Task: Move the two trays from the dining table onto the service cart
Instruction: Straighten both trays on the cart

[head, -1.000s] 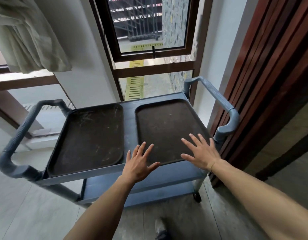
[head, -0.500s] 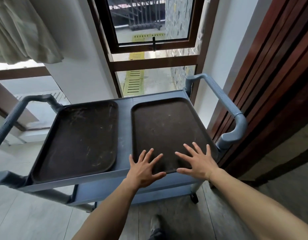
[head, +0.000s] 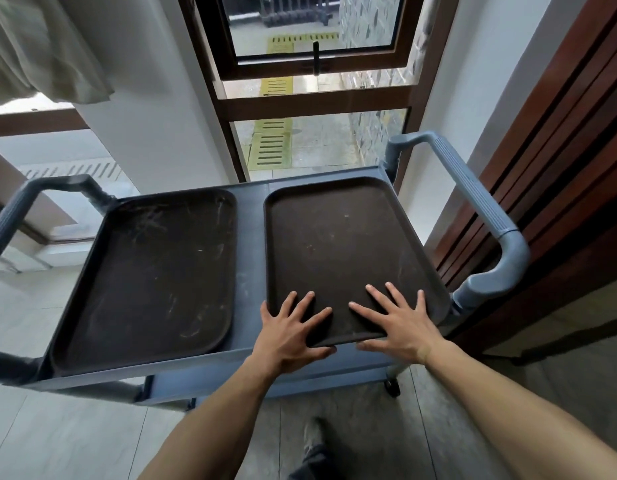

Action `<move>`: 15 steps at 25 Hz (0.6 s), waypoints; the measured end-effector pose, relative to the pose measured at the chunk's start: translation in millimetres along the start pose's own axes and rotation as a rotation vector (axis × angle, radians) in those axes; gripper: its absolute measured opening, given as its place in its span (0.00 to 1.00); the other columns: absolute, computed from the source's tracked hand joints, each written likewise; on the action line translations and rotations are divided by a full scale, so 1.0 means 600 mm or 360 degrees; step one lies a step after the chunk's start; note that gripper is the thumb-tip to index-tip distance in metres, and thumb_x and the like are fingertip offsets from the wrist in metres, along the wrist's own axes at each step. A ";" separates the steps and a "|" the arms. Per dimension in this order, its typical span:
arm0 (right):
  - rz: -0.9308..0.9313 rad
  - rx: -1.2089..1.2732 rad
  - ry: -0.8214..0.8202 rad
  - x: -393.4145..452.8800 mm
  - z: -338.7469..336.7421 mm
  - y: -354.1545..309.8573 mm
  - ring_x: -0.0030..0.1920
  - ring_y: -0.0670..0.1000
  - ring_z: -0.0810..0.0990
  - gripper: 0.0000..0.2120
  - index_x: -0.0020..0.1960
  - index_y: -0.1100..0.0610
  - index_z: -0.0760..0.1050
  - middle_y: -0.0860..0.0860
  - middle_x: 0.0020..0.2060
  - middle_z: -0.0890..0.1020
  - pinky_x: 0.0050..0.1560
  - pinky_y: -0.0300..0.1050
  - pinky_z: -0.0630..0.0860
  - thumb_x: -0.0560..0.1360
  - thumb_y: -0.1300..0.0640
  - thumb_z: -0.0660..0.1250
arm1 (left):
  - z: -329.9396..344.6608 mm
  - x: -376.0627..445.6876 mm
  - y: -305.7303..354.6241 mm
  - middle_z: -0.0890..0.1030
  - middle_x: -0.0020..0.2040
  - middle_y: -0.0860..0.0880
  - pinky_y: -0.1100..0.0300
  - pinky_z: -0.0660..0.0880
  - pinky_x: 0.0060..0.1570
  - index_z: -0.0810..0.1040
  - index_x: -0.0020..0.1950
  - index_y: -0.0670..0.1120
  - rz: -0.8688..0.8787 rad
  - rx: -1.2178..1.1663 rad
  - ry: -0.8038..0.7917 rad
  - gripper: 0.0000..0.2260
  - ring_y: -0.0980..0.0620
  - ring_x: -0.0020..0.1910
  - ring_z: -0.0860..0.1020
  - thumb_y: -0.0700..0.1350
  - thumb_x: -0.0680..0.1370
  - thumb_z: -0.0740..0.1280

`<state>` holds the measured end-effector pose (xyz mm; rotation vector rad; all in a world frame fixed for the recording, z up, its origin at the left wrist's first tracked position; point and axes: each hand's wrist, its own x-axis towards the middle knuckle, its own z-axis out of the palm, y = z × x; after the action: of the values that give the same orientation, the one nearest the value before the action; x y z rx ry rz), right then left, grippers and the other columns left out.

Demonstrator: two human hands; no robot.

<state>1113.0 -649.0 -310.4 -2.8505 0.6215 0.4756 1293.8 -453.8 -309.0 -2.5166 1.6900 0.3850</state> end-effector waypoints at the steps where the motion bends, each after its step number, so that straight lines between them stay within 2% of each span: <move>1: 0.0001 0.0006 0.0006 0.005 0.000 0.002 0.79 0.56 0.36 0.38 0.67 0.21 0.30 0.43 0.80 0.39 0.66 0.79 0.37 0.61 0.16 0.38 | 0.001 0.005 -0.002 0.48 0.81 0.52 0.28 0.48 0.66 0.48 0.77 0.67 0.0008 0.0022 0.0027 0.37 0.44 0.79 0.47 0.77 0.70 0.46; 6: 0.0063 0.0039 -0.0042 0.034 0.001 0.015 0.78 0.56 0.33 0.35 0.65 0.20 0.29 0.41 0.79 0.37 0.65 0.81 0.38 0.61 0.15 0.38 | 0.012 0.039 -0.013 0.49 0.81 0.54 0.28 0.50 0.66 0.52 0.76 0.67 0.0063 -0.0008 0.0032 0.34 0.45 0.79 0.47 0.77 0.71 0.43; 10: 0.0089 0.0041 -0.0104 0.049 0.004 0.014 0.77 0.56 0.30 0.38 0.65 0.21 0.28 0.42 0.79 0.34 0.63 0.80 0.34 0.60 0.14 0.39 | 0.020 0.056 -0.025 0.45 0.81 0.56 0.26 0.41 0.66 0.48 0.76 0.69 0.0081 -0.0084 -0.0034 0.38 0.46 0.79 0.42 0.80 0.68 0.41; 15: 0.0078 -0.0013 -0.0155 0.053 0.003 0.013 0.76 0.59 0.28 0.47 0.67 0.24 0.26 0.43 0.77 0.30 0.62 0.82 0.35 0.56 0.13 0.44 | 0.015 0.065 -0.026 0.42 0.80 0.56 0.26 0.28 0.62 0.43 0.76 0.69 0.0102 0.0021 -0.0047 0.41 0.45 0.79 0.40 0.82 0.65 0.40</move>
<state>1136.2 -667.5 -324.1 -2.8055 0.6744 0.6218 1320.7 -481.0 -328.5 -2.4400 1.7597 0.4123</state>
